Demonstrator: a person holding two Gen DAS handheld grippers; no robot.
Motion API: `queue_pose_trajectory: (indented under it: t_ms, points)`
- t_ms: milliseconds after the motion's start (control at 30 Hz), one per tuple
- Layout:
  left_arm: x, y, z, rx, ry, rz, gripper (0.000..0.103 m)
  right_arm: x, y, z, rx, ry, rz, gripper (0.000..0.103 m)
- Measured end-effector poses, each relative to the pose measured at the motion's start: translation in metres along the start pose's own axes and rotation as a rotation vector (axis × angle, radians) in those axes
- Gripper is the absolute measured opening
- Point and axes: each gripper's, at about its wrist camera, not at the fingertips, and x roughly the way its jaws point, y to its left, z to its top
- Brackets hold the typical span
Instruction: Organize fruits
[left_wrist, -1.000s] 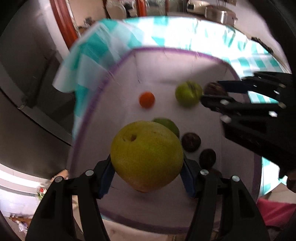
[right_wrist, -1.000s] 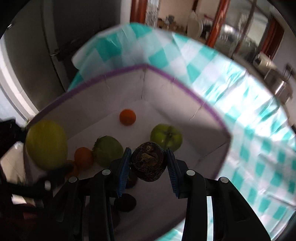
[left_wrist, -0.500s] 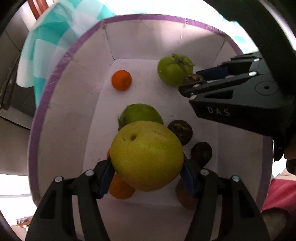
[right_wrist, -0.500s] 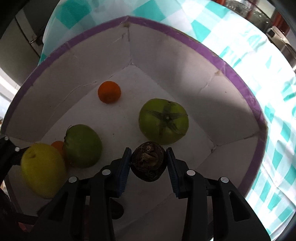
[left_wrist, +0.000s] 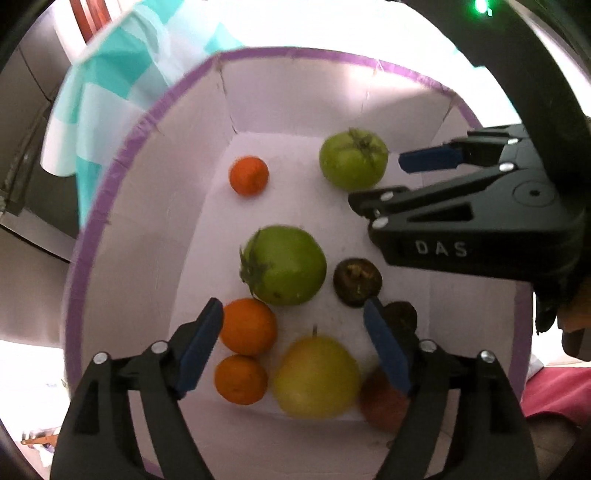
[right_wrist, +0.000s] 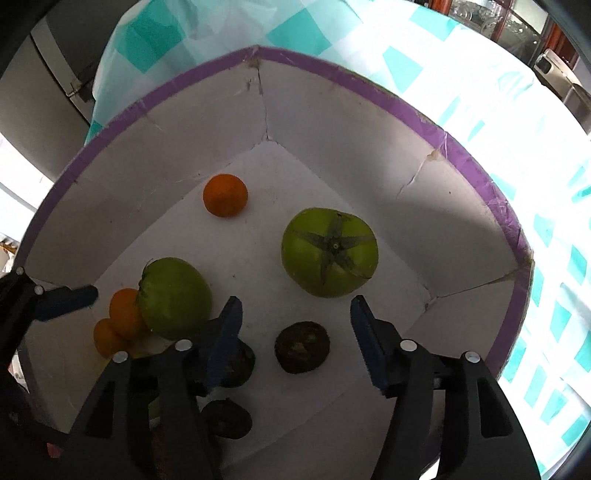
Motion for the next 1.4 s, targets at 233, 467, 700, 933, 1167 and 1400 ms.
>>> queue_pose_trajectory:
  t_ms: [233, 467, 700, 933, 1167, 1400]
  points:
    - [-0.041, 0.006, -0.007, 0.041, -0.152, 0.083, 0.095, -0.020, 0.008, -0.001, 0.023, -0.041, 0.005, 0.082]
    - [-0.083, 0.019, -0.014, 0.007, -0.254, 0.128, 0.096, -0.051, 0.017, -0.001, 0.097, -0.085, 0.035, 0.087]
    - [-0.121, 0.027, -0.027, -0.061, -0.356, 0.304, 0.101, -0.077, 0.034, 0.005, 0.089, -0.121, -0.027, 0.087]
    - [-0.111, 0.049, -0.032, -0.155, -0.262, 0.214, 0.101, -0.085, 0.037, 0.004, 0.112, -0.157, -0.033, 0.087]
    - [-0.094, 0.070, -0.040, -0.273, -0.177, 0.129, 0.101, -0.075, 0.040, 0.001, 0.114, -0.109, -0.016, 0.087]
    - [-0.090, 0.067, -0.040, -0.288, -0.170, 0.134, 0.101, -0.070, 0.042, -0.001, 0.091, -0.094, -0.010, 0.087]
